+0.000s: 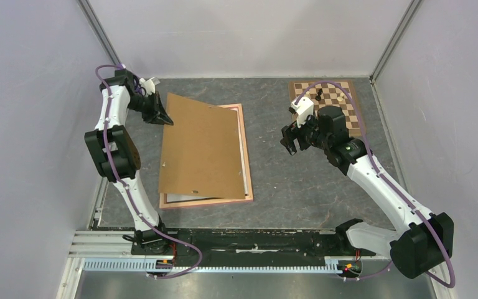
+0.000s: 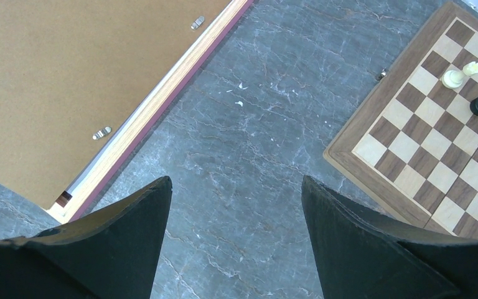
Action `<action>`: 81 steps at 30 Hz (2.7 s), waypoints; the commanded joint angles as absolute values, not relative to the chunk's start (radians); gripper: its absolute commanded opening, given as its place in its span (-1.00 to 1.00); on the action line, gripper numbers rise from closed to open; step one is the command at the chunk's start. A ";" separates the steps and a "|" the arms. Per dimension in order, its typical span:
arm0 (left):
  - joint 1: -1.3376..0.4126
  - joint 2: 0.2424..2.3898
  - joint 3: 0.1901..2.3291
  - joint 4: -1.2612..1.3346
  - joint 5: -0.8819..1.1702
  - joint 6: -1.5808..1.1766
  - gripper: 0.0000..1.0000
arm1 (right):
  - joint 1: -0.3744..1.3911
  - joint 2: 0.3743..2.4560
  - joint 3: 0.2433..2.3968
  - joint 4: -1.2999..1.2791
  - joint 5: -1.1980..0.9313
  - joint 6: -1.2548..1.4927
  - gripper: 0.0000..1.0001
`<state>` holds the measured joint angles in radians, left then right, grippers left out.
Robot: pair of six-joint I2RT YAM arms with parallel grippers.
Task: Put the photo into the frame
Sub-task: Place the photo frame item in the photo frame.
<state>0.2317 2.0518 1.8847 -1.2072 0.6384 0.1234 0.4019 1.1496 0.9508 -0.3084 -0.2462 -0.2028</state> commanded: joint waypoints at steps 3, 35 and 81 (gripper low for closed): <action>0.255 2.076 1.927 -0.956 0.501 0.139 -0.95 | 0.399 1.150 0.961 -0.287 -0.260 -0.216 0.59; 0.258 2.030 1.632 -0.798 0.575 0.011 -0.95 | 0.403 1.176 0.827 -0.178 -0.315 -0.216 0.58; 0.268 1.895 1.198 -0.464 0.661 -0.140 -0.95 | 0.521 1.724 0.800 0.250 -0.491 -0.002 -0.45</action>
<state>0.2794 1.9133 1.2442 -0.5396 0.8097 -0.1692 0.5060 1.7020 0.7647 0.2001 -0.4427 -0.0177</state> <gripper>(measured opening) 0.095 0.327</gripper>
